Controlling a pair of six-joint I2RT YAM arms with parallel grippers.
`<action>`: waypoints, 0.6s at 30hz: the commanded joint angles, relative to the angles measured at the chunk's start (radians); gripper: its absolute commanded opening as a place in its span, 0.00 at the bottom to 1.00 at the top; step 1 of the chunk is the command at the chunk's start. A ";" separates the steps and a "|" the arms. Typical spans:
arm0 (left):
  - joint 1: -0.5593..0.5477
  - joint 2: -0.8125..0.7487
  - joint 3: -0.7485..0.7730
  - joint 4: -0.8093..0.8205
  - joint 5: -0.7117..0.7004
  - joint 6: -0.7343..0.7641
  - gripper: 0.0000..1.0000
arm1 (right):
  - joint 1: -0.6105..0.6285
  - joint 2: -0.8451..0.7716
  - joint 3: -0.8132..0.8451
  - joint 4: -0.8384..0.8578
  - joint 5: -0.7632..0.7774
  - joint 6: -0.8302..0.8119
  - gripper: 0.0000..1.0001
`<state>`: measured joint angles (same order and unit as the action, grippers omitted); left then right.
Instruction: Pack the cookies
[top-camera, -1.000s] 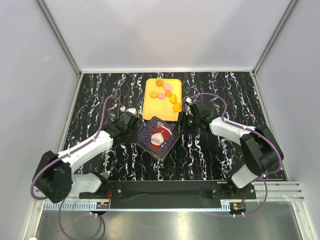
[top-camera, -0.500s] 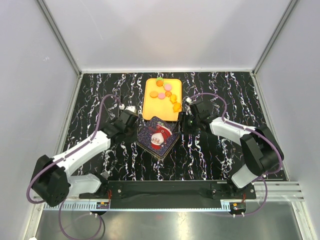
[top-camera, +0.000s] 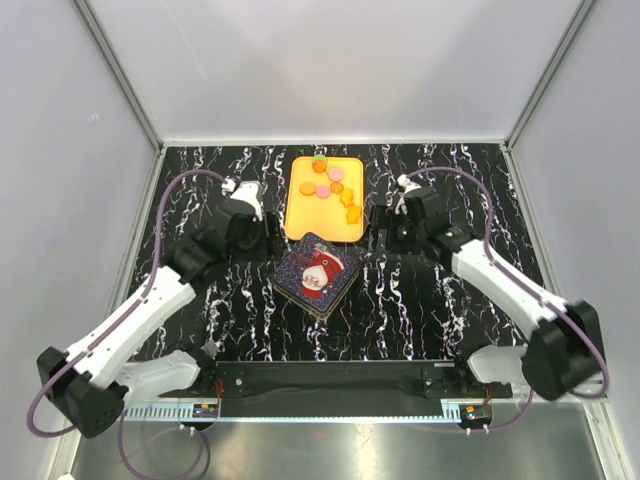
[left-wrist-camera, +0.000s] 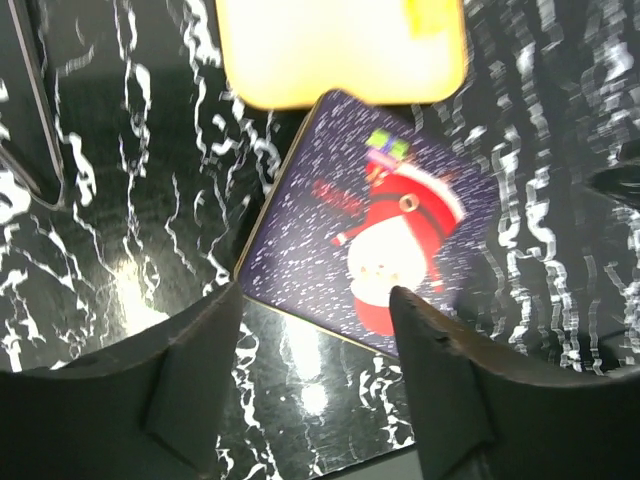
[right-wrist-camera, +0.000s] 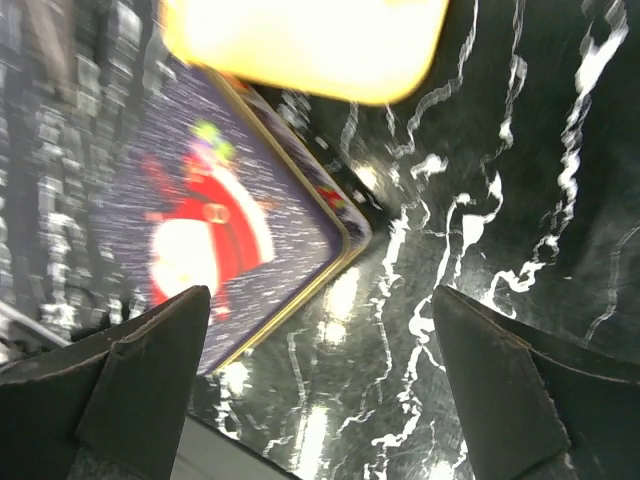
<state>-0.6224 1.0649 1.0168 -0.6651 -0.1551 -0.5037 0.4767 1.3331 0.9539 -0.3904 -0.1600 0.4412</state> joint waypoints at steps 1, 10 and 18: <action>0.000 -0.060 0.058 -0.022 0.028 0.043 0.70 | -0.004 -0.156 0.078 -0.073 0.072 -0.024 1.00; 0.000 -0.171 0.052 -0.053 0.037 0.074 0.75 | -0.004 -0.373 0.135 -0.215 0.276 -0.035 1.00; -0.002 -0.201 0.019 -0.039 0.052 0.073 0.75 | -0.004 -0.431 0.074 -0.203 0.272 -0.022 1.00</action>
<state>-0.6224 0.8803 1.0378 -0.7200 -0.1272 -0.4488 0.4755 0.9161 1.0405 -0.5819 0.0715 0.4191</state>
